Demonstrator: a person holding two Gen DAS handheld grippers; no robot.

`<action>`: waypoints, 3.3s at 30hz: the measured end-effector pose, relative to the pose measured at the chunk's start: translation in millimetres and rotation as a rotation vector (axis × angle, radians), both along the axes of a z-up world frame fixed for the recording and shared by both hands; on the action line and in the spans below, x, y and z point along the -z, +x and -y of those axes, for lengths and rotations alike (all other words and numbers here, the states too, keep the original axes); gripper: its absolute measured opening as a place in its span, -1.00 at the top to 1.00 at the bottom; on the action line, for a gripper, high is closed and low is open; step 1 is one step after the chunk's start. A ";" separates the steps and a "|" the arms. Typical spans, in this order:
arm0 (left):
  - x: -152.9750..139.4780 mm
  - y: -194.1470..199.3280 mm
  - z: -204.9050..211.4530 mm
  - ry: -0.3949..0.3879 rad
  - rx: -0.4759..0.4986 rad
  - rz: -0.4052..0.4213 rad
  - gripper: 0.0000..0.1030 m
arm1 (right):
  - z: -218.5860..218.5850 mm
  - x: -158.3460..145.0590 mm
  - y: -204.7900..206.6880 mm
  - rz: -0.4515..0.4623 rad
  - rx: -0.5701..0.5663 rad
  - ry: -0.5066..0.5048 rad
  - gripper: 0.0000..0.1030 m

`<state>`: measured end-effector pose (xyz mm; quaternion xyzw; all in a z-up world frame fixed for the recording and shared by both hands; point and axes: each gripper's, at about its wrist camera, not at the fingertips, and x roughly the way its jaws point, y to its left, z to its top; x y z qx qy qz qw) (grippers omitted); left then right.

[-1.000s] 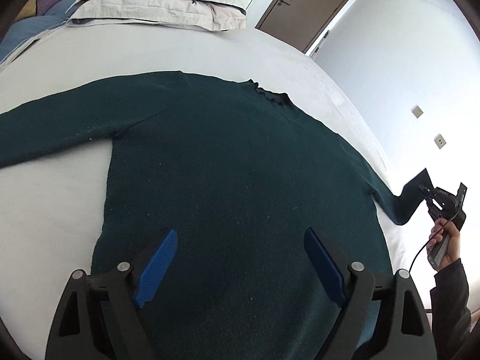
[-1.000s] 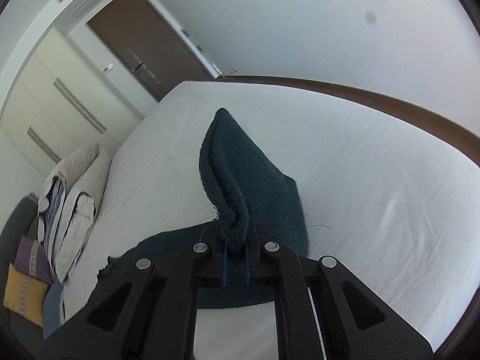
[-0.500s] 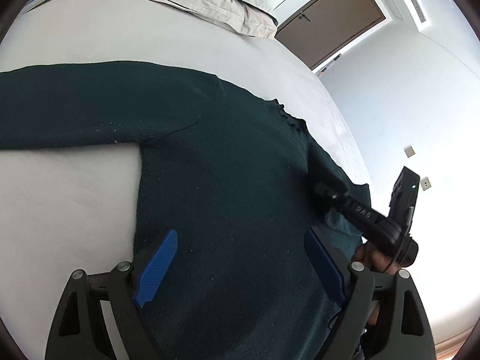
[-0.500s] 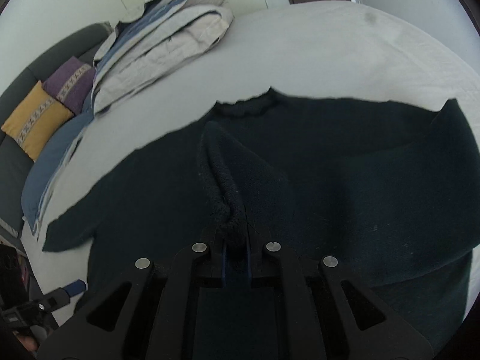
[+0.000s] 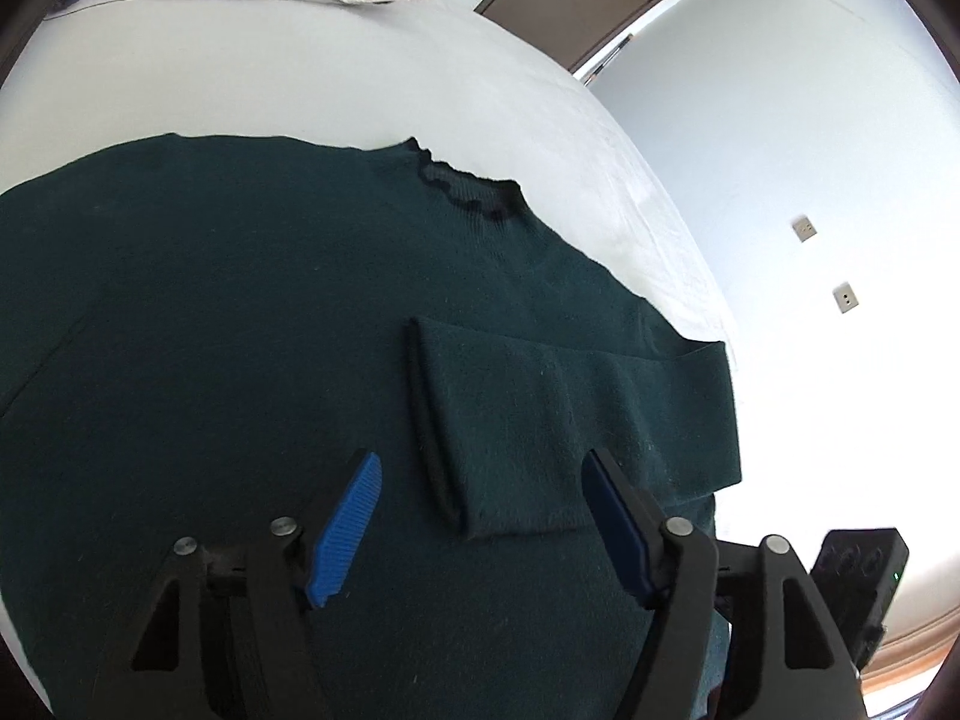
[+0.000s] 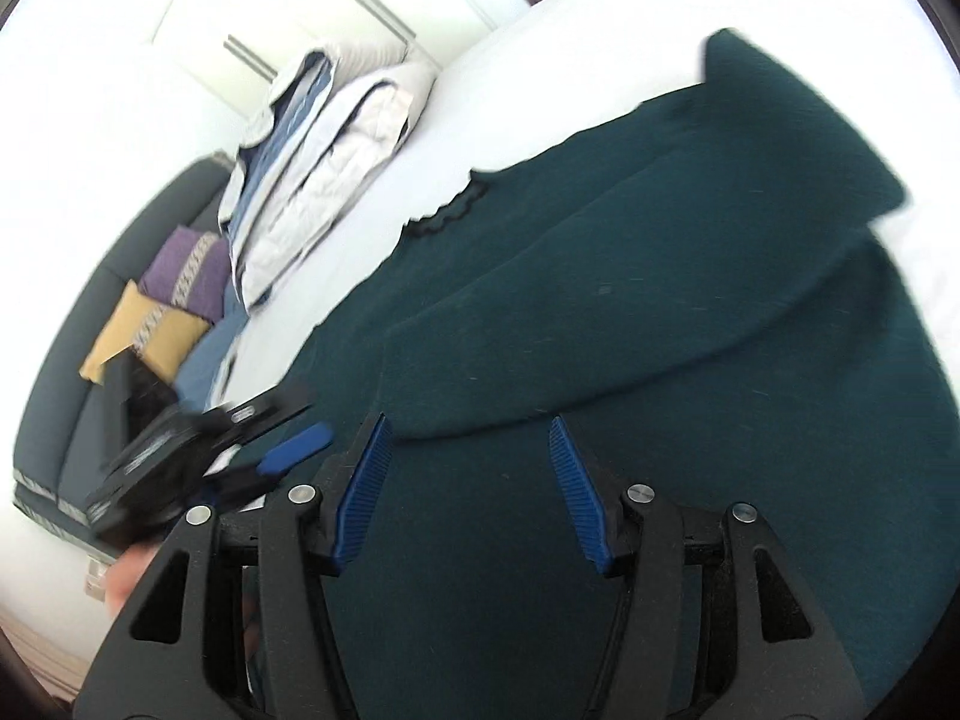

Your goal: Fold small clothes

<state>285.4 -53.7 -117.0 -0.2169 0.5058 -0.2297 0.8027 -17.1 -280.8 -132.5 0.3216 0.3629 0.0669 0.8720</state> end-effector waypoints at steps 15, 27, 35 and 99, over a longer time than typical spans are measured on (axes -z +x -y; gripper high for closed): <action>-6.8 17.3 8.5 0.118 -0.013 0.095 0.83 | 77.1 -26.6 -57.5 0.042 0.123 -0.003 -0.04; 14.7 26.6 -32.8 0.172 -0.100 0.183 0.83 | 176.7 -58.6 26.7 -0.059 0.259 -0.161 -0.04; 27.1 30.5 -33.2 0.150 -0.108 0.217 0.83 | 197.6 -26.6 99.2 -0.196 0.220 -0.205 -0.03; 38.3 -149.9 -371.1 -0.199 -0.768 0.117 -0.27 | -9.3 -106.9 -35.7 0.212 0.125 -0.478 -0.61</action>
